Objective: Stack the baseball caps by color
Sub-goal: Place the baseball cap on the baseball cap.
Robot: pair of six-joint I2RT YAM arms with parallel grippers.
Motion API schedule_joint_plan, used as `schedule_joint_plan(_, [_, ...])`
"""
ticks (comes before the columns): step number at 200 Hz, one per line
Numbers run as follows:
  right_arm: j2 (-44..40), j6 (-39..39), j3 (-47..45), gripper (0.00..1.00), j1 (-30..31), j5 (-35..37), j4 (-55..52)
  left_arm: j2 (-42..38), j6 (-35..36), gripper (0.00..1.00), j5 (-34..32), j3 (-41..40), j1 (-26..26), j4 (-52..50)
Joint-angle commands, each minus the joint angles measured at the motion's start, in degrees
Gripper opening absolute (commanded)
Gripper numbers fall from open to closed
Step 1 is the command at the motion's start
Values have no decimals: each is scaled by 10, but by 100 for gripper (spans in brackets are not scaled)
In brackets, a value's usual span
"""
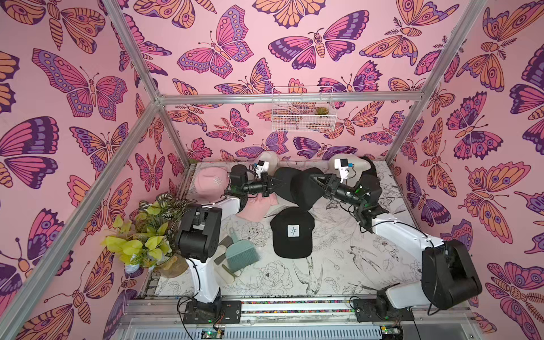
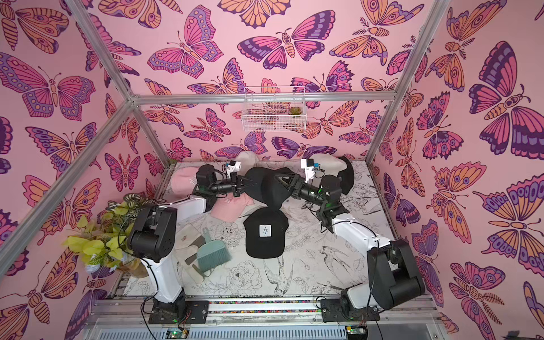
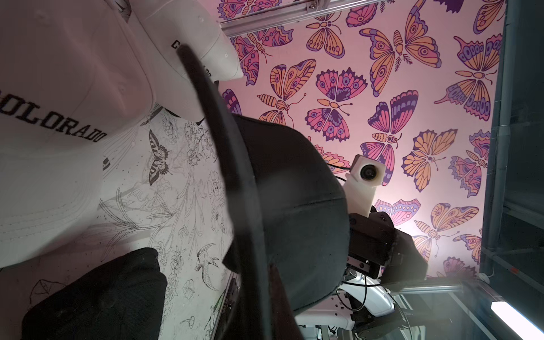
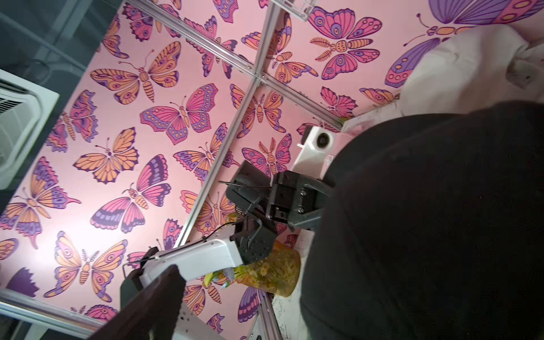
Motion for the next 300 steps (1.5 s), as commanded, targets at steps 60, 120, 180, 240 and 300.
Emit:
schedule_joint_plan(60, [-14,26,-18,45,-4,-18,125,-25,61,0,-14,7,5,-63])
schedule_joint_plan(120, [-28,2,-25,12,-5,-8,94,-32,66,0,-30,-14,22,-67])
schedule_joint_plan(180, [-41,-116,10,0,-10,-50,25,-71,167,17,-67,-20,28,-182])
schedule_joint_plan(240, [-5,-594,214,0,-3,-127,-529,-179,391,86,-155,-35,27,-347])
schedule_joint_plan(300, [-6,-1054,363,0,97,35,-932,-270,573,100,-218,-24,27,-439])
